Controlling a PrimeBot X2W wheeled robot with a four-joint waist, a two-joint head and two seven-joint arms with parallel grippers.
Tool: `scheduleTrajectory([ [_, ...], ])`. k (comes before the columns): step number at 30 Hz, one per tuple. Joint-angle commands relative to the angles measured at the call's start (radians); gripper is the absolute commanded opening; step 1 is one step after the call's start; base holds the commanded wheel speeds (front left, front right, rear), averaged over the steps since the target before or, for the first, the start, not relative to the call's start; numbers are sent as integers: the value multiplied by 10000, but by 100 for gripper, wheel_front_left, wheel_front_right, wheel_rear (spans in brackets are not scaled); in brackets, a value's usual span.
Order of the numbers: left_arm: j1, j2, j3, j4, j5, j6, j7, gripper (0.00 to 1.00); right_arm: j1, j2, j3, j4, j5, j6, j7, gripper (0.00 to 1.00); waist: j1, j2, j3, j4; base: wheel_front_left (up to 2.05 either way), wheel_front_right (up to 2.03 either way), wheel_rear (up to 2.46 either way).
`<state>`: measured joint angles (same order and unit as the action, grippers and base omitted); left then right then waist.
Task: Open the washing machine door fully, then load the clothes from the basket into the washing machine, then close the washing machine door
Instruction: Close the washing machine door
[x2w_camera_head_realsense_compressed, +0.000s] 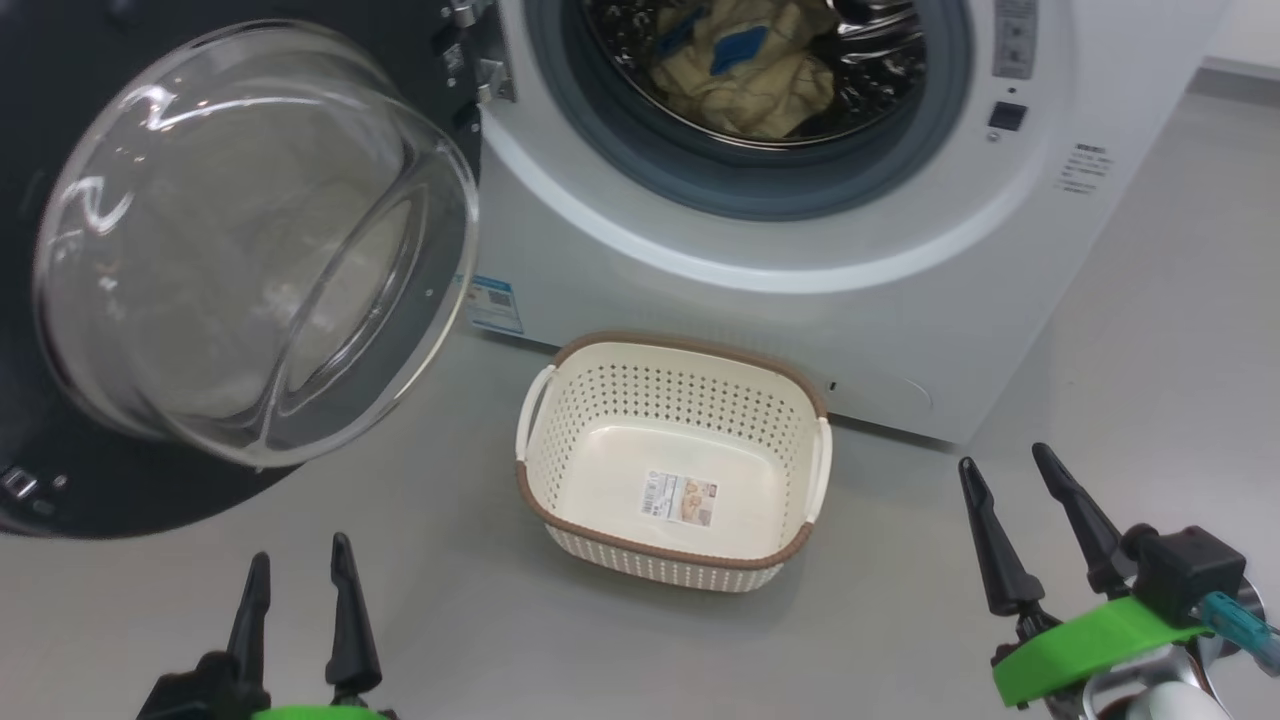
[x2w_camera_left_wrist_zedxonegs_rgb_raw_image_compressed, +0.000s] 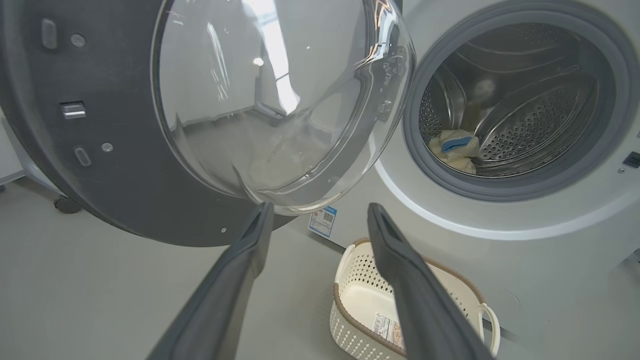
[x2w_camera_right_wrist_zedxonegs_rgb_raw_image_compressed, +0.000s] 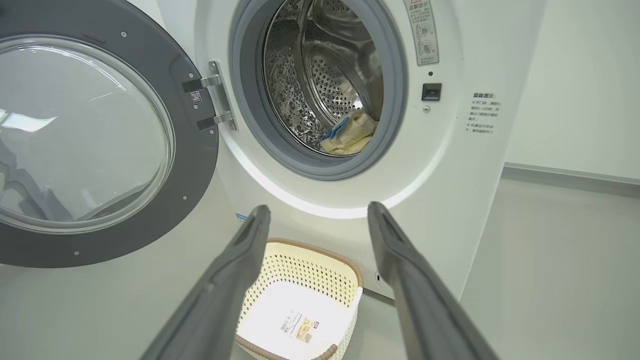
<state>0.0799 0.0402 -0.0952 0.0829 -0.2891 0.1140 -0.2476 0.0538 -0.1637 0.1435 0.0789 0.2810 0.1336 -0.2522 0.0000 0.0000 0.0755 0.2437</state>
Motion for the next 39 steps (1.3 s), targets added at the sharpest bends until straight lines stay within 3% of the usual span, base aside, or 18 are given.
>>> scheduleTrajectory([
  [1,-101,100,356,-370,41,22,-141,100,-372,-273,182,-304,-57,-29,-96,100,0,0,-54,673,0,0,0],
  [16,158,100,463,-717,-119,304,-141,100,-258,-352,470,-267,-111,-29,-96,100,0,0,-232,2806,0,0,0],
  [31,402,100,715,-910,-589,690,-141,100,-575,-484,884,-136,-48,-29,-96,100,0,0,-122,2930,0,0,0],
  [32,411,100,844,-858,-905,779,-141,91,-573,-486,887,-138,-46,-29,-96,100,0,0,-117,2932,0,0,0],
  [33,423,100,1038,-740,-1408,867,-141,41,-564,-487,885,-146,-37,-29,-96,100,0,0,-106,2933,0,0,0],
  [34,403,100,1274,-597,-1895,882,-141,0,-548,-486,871,-158,-25,-29,-96,100,0,0,-92,2933,0,0,0],
  [39,-87,100,2975,687,-3680,350,-141,0,-421,-440,729,-235,-30,-29,-96,100,0,0,37,2887,0,0,0],
])
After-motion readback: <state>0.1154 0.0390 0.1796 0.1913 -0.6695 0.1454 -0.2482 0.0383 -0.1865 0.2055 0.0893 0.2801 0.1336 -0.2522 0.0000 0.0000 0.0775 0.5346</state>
